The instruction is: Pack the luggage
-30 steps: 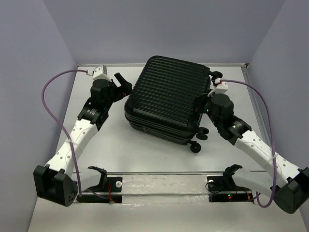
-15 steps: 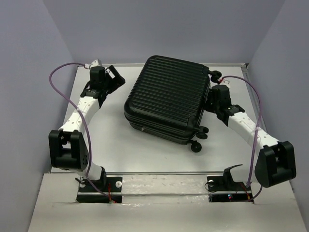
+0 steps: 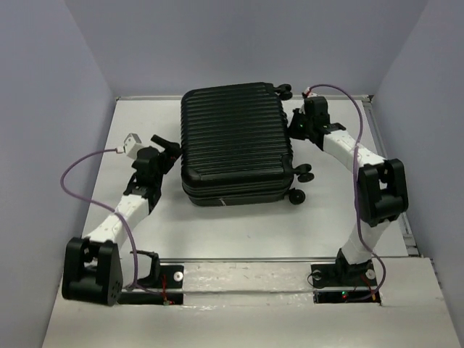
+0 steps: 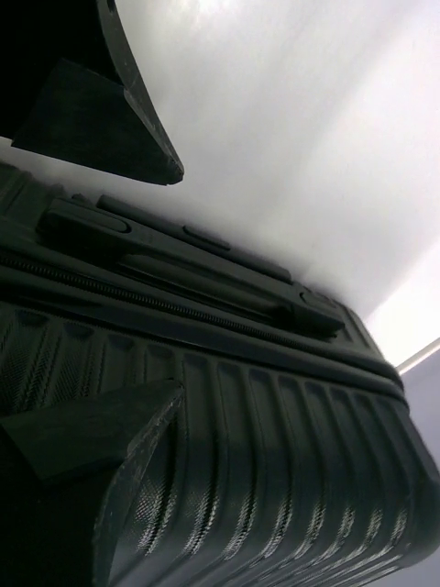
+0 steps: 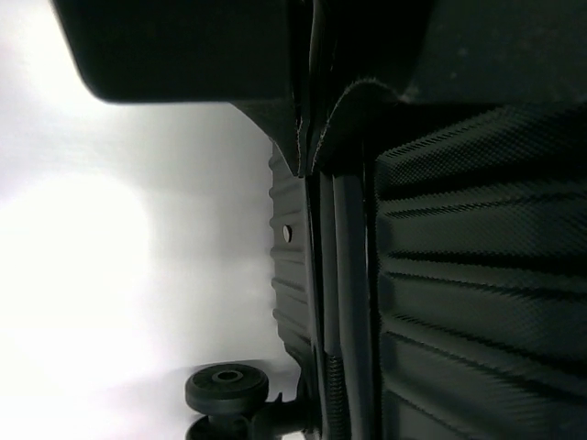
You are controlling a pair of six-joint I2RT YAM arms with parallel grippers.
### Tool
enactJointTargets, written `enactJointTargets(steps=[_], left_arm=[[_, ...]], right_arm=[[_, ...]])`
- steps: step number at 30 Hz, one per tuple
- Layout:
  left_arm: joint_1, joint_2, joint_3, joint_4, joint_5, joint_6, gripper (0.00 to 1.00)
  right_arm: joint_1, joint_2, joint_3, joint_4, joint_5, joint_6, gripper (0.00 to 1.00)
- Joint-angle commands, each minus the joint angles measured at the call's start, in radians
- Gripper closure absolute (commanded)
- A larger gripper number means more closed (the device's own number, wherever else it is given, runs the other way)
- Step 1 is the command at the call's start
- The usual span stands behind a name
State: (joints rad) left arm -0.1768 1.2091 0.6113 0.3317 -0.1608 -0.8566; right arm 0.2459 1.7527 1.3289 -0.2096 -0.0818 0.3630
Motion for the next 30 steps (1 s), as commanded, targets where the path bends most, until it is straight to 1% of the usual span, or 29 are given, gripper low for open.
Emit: enactJointTargets(steps=[1,2,3,4,5,7,8,9,10,11,13,14,18,19,20,23,24,26,27,28,29,30], left_arm=[[-0.127,-0.198,-0.169,-0.071,0.1,0.034,0.01],[-0.147,-0.248,-0.192,-0.092,0.087,0.021,0.01],[-0.197,-0.296,-0.209,-0.114,0.07,0.013,0.01],[-0.225,-0.4,-0.226,-0.143,0.032,0.001,0.01],[-0.251,-0.454,-0.263,-0.181,0.017,-0.016,0.02],[-0.291,-0.552,-0.303,-0.204,0.003,-0.058,0.03],[-0.314,-0.633,-0.318,-0.244,-0.015,-0.067,0.04],[-0.322,-0.698,-0.323,-0.258,-0.023,-0.076,0.04],[-0.334,-0.72,-0.323,-0.282,-0.026,-0.076,0.05],[-0.339,-0.738,-0.315,-0.298,-0.032,-0.073,0.05],[-0.345,-0.76,-0.289,-0.324,-0.057,-0.055,0.05],[-0.346,-0.758,-0.253,-0.33,-0.065,-0.027,0.05],[-0.348,-0.717,-0.134,-0.364,-0.126,0.056,0.04],[-0.348,-0.708,-0.09,-0.365,-0.129,0.066,0.04],[-0.349,-0.697,-0.069,-0.364,-0.132,0.089,0.04],[-0.349,-0.654,-0.01,-0.364,-0.134,0.123,0.03],[-0.349,-0.649,-0.001,-0.362,-0.126,0.129,0.03],[-0.349,-0.643,0.031,-0.362,-0.118,0.145,0.03],[-0.349,-0.643,0.041,-0.364,-0.114,0.157,0.03],[-0.349,-0.645,0.051,-0.361,-0.103,0.165,0.03],[-0.349,-0.635,0.068,-0.358,-0.068,0.174,0.05],[-0.352,-0.628,0.073,-0.356,-0.04,0.182,0.05]], right_arm=[[0.153,0.163,0.275,0.084,-0.415,0.086,0.92],[0.153,0.203,0.341,0.07,-0.447,0.097,0.89],[0.153,0.285,0.408,0.015,-0.467,0.105,0.86],[0.165,0.322,0.477,-0.009,-0.49,0.109,0.8],[0.165,0.358,0.607,-0.046,-0.506,0.116,0.58],[0.165,0.425,0.731,-0.097,-0.527,0.128,0.35],[0.165,0.473,0.787,-0.123,-0.518,0.122,0.21],[0.165,0.493,0.859,-0.145,-0.512,0.117,0.15],[0.165,0.496,0.884,-0.151,-0.5,0.116,0.07],[0.156,0.495,0.904,-0.171,-0.487,0.113,0.05],[0.156,0.476,0.92,-0.185,-0.454,0.102,0.02],[0.147,0.434,0.908,-0.192,-0.397,0.079,0.0],[0.147,0.288,0.762,-0.189,-0.273,-0.004,0.0],[0.147,0.259,0.736,-0.189,-0.26,-0.04,0.0],[0.147,0.193,0.705,-0.188,-0.245,-0.055,0.0],[0.147,0.095,0.59,-0.166,-0.202,-0.11,0.0],[0.147,0.026,0.561,-0.16,-0.194,-0.12,0.0],[0.147,-0.06,0.486,-0.136,-0.205,-0.137,0.05],[0.147,-0.167,0.369,-0.075,-0.211,-0.139,0.08],[0.147,-0.168,0.299,-0.041,-0.22,-0.133,0.13],[0.147,-0.293,0.221,0.034,-0.245,-0.11,0.32],[0.147,-0.362,0.041,0.086,-0.265,-0.093,0.45]])
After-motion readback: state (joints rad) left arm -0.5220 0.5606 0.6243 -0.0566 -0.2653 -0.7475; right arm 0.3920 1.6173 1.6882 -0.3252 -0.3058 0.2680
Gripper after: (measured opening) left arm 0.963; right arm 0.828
